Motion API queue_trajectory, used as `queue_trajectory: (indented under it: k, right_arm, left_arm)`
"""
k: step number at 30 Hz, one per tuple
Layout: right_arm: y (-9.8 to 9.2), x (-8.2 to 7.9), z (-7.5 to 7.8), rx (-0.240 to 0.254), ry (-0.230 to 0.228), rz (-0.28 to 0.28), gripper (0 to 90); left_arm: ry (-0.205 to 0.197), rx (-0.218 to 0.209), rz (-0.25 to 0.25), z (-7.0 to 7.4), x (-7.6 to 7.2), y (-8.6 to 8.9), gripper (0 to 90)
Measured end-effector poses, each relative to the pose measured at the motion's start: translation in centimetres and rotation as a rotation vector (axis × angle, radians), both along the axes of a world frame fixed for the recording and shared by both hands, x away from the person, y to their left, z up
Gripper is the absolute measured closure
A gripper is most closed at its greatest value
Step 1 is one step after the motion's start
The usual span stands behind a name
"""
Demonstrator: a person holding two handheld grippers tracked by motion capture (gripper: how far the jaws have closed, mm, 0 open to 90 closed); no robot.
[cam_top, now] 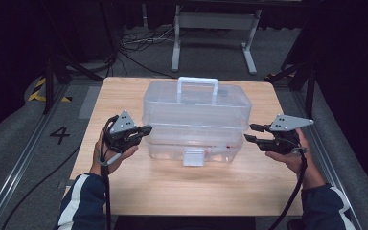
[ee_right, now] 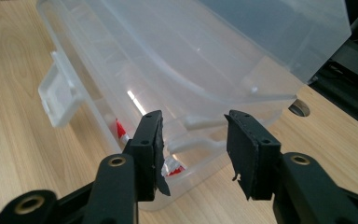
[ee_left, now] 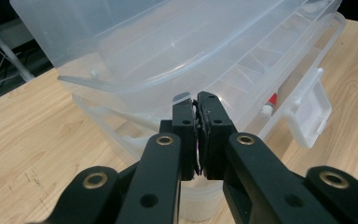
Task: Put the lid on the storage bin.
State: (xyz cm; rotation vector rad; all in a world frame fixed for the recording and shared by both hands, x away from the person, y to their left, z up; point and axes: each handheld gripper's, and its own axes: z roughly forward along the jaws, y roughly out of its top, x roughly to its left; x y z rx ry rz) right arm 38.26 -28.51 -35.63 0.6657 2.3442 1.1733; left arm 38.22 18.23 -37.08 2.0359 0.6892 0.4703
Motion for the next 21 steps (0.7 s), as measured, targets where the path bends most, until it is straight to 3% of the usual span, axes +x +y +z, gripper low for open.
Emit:
queue_trajectory:
  k: [5,11,21]
  right_arm:
    - [-0.5,-0.6,-0.4,-0.018,0.011,0.005,53.9]
    - [-0.9,-0.7,-0.3,0.016,0.000,-0.016,55.7]
    - [-0.6,-1.0,-0.5,0.006,0.007,0.000,55.8]
  left_arm:
    - [-0.015,0.014,0.007,0.1,-0.2,0.1,89.4]
    - [-0.002,0.026,-0.013,0.1,-0.6,0.4,89.9]
    - [0.007,0.063,-0.021,-0.4,-1.3,0.7,89.9]
